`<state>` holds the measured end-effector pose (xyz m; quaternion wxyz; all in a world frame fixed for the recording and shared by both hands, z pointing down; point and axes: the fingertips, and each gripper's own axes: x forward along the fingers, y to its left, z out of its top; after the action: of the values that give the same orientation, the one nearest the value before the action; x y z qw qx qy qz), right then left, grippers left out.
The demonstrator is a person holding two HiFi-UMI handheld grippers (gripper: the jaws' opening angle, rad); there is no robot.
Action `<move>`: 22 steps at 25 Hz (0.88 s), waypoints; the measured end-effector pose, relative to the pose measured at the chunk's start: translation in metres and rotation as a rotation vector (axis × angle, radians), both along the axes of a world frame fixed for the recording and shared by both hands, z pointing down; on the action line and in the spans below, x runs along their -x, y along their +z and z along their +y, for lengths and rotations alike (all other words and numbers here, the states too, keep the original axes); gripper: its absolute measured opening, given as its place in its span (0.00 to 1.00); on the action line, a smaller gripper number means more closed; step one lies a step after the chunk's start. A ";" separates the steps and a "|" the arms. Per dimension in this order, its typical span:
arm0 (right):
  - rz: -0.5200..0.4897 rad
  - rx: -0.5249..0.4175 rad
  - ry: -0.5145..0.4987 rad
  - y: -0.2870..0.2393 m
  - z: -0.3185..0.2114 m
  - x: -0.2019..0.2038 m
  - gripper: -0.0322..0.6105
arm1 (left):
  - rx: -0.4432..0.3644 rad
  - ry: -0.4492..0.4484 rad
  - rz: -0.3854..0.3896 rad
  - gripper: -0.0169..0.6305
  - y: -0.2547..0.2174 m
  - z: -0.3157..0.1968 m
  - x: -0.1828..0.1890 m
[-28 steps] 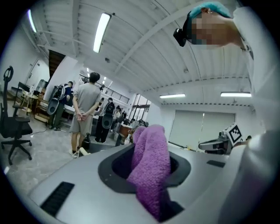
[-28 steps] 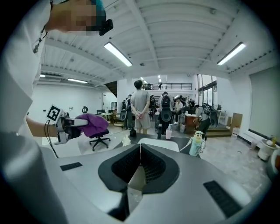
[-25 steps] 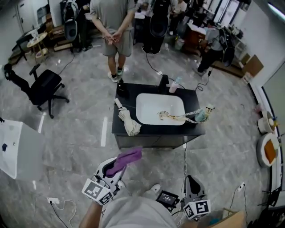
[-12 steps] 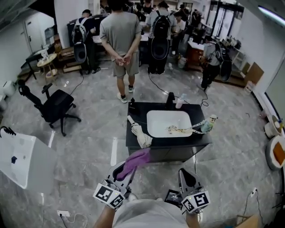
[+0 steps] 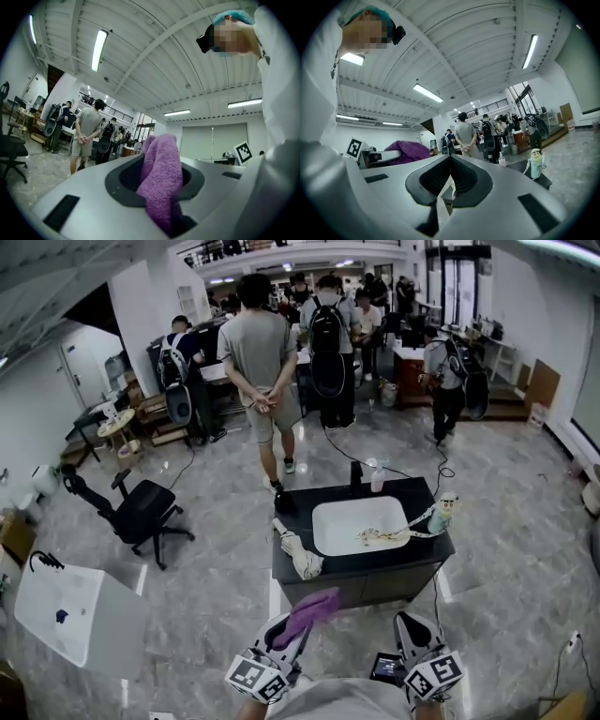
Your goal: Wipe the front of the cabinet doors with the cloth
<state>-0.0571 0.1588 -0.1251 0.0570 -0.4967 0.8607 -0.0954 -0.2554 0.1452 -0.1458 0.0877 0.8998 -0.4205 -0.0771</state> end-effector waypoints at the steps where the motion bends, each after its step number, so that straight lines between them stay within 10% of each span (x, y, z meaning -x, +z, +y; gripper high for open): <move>1: -0.007 0.007 0.011 0.004 0.002 -0.010 0.09 | 0.010 -0.007 0.007 0.18 0.002 0.001 -0.004; 22: 0.022 0.021 -0.019 0.028 0.045 -0.081 0.09 | 0.040 -0.117 0.032 0.18 0.017 0.053 -0.060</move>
<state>0.0234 0.2036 -0.0973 0.0415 -0.4901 0.8649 -0.0995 -0.1955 0.1978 -0.1291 0.1079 0.8702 -0.4725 -0.0883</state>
